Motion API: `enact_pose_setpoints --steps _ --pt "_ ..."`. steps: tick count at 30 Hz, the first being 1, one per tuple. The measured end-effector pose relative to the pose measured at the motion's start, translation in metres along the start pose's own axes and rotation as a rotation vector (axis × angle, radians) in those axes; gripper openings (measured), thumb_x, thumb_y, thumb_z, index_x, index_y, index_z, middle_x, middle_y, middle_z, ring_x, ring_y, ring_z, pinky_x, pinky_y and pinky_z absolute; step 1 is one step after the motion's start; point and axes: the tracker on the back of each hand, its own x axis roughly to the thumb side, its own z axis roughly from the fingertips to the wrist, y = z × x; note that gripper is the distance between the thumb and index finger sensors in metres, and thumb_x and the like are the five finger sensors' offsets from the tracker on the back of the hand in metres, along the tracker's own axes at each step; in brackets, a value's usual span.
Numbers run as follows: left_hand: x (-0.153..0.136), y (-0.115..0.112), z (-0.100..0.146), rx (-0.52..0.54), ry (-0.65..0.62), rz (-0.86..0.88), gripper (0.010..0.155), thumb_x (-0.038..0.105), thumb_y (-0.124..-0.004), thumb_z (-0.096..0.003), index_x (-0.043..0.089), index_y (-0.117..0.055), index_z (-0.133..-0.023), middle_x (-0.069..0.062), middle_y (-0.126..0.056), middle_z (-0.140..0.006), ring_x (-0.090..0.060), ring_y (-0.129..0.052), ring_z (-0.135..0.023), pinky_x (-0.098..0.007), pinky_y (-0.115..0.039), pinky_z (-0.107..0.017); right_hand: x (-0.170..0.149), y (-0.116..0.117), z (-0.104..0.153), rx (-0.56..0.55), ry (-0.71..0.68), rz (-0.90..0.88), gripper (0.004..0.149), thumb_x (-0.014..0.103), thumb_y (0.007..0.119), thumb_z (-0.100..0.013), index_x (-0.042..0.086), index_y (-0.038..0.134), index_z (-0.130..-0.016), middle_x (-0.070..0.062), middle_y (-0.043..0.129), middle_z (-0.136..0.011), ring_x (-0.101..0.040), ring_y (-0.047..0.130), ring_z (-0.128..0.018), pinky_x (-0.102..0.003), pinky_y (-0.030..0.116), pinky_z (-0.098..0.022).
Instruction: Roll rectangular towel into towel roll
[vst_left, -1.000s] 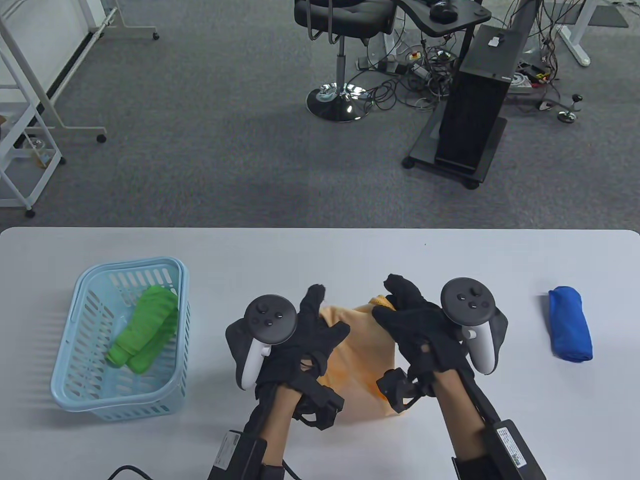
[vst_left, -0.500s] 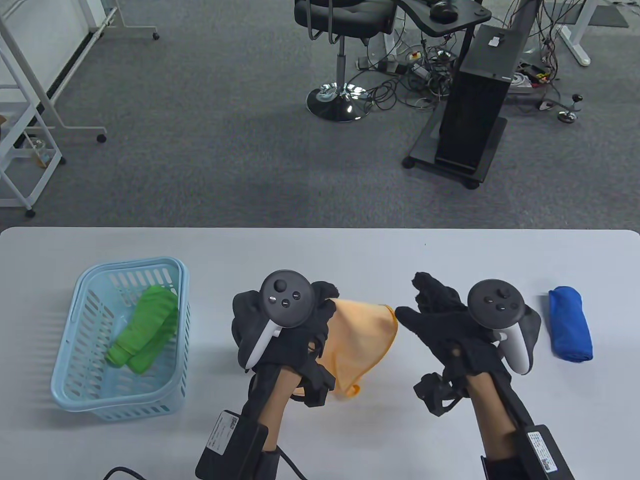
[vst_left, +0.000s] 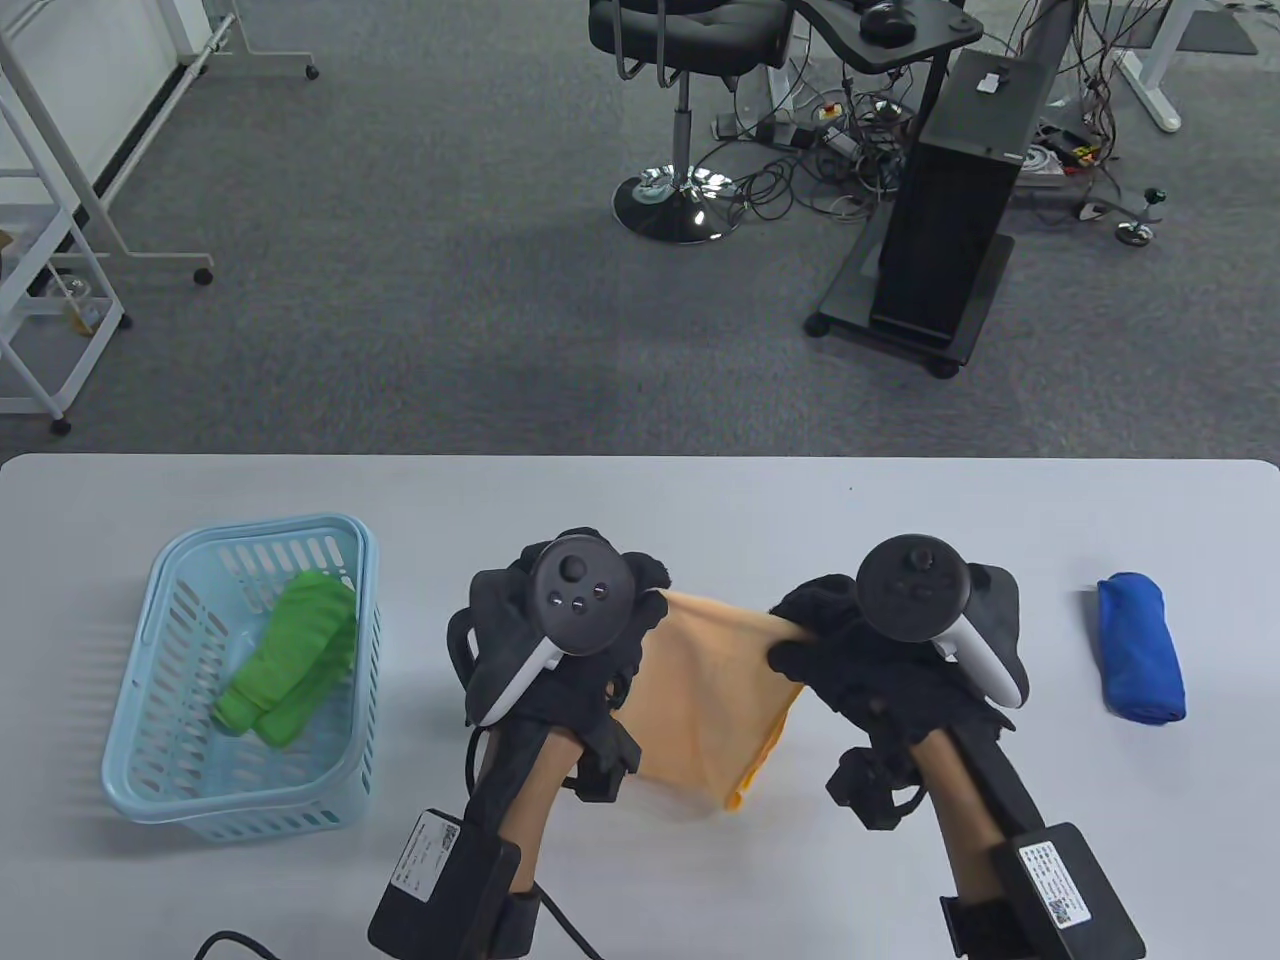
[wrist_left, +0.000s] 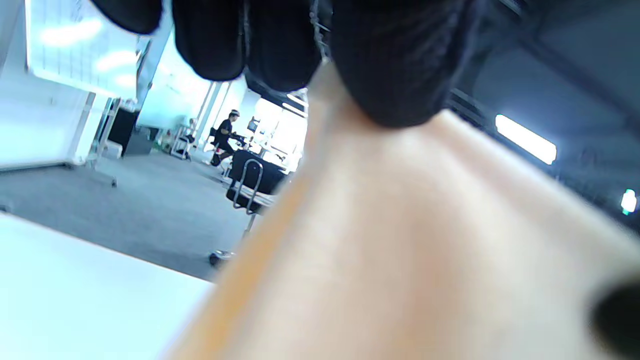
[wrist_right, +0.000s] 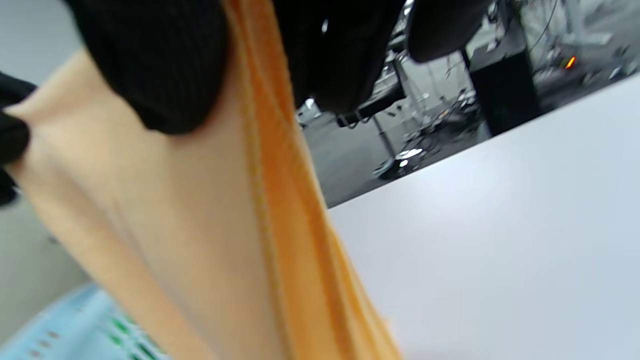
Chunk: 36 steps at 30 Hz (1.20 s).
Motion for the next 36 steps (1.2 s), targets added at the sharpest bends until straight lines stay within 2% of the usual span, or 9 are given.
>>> enact_pose_setpoints --steps 6,11,15,18,22,25,28,34,36 --pt "-0.024 -0.02 -0.027 -0.081 0.029 0.1 0.042 0.039 -0.085 -0.0388 0.026 -0.1 -0.075 -0.012 -0.079 -0.1 -0.018 -0.104 -0.042 -0.048 -0.086 -0.041 0.003 0.006 -0.02 0.086 0.098 0.207 0.051 0.044 0.075 -0.034 0.019 0.092 -0.074 -0.01 0.082 -0.082 -0.02 0.098 -0.043 -0.047 0.081 -0.047" --pt "-0.046 -0.039 -0.051 -0.092 0.12 0.513 0.042 0.03 -0.082 -0.0432 0.026 -0.094 -0.083 -0.015 -0.092 -0.091 -0.003 -0.109 -0.015 -0.034 -0.095 -0.019 -0.016 0.008 -0.053 0.108 0.233 -0.054 0.057 0.043 0.077 -0.034 0.019 0.087 -0.084 -0.012 0.084 -0.081 -0.013 0.099 -0.028 -0.041 0.086 -0.036" --pt "-0.049 -0.048 -0.073 -0.068 0.098 0.77 0.042 0.024 -0.08 -0.0443 0.025 -0.089 -0.086 -0.018 -0.091 -0.091 -0.02 -0.115 -0.049 -0.046 -0.092 -0.038 -0.023 0.002 -0.067 -0.079 0.267 -0.325 0.054 0.036 0.081 -0.033 0.019 0.087 -0.084 -0.012 0.087 -0.08 -0.008 0.104 -0.028 -0.036 0.09 -0.033" --pt "-0.042 -0.037 -0.086 0.003 -0.006 0.89 0.043 0.022 -0.078 -0.0455 0.024 -0.084 -0.088 -0.016 -0.082 -0.098 -0.026 -0.105 -0.072 -0.054 -0.078 -0.056 -0.021 -0.014 -0.07 -0.179 0.14 -0.533 0.054 0.033 0.082 -0.032 0.022 0.086 -0.085 -0.01 0.084 -0.084 -0.015 0.103 -0.056 -0.044 0.082 -0.053" --pt "-0.029 -0.003 -0.083 0.162 -0.245 0.737 0.043 0.026 -0.078 -0.0451 0.028 -0.082 -0.088 -0.01 -0.08 -0.101 -0.02 -0.101 -0.079 -0.052 -0.071 -0.063 -0.016 -0.039 -0.055 -0.368 -0.006 -0.524 0.054 0.031 0.083 -0.032 0.025 0.086 -0.085 -0.007 0.077 -0.091 -0.014 0.099 -0.068 -0.044 0.076 -0.061" --pt "-0.023 0.0 -0.069 0.176 -0.307 0.686 0.043 0.026 -0.078 -0.0446 0.028 -0.081 -0.088 -0.01 -0.078 -0.102 -0.02 -0.099 -0.081 -0.052 -0.071 -0.064 -0.015 -0.038 -0.044 -0.367 -0.075 -0.45 0.054 0.031 0.083 -0.032 0.025 0.085 -0.085 -0.006 0.074 -0.093 -0.014 0.097 -0.072 -0.045 0.073 -0.063" --pt "-0.025 -0.026 -0.041 0.065 -0.285 0.569 0.044 0.025 -0.077 -0.0455 0.027 -0.078 -0.089 -0.01 -0.074 -0.104 -0.02 -0.097 -0.083 -0.051 -0.069 -0.065 -0.024 -0.001 -0.025 -0.344 -0.115 -0.349 0.056 0.031 0.085 -0.031 0.023 0.084 -0.086 -0.008 0.073 -0.094 -0.016 0.096 -0.073 -0.045 0.073 -0.062" --pt "-0.051 -0.158 0.03 -0.205 -0.152 0.117 0.044 0.029 -0.082 -0.0429 0.026 -0.084 -0.087 -0.013 -0.088 -0.094 -0.035 -0.096 -0.078 -0.059 -0.072 -0.058 -0.082 0.134 -0.002 -0.064 -0.012 -0.032 0.055 0.034 0.086 -0.029 0.02 0.088 -0.082 -0.01 0.076 -0.092 -0.018 0.098 -0.07 -0.047 0.074 -0.06" --pt "-0.052 -0.182 0.048 -0.286 -0.114 -0.002 0.044 0.03 -0.082 -0.0426 0.026 -0.085 -0.086 -0.012 -0.091 -0.091 -0.036 -0.091 -0.081 -0.06 -0.067 -0.06 -0.091 0.154 0.005 0.001 -0.007 0.022 0.053 0.036 0.086 -0.028 0.02 0.09 -0.079 -0.009 0.078 -0.089 -0.022 0.096 -0.068 -0.051 0.074 -0.058"
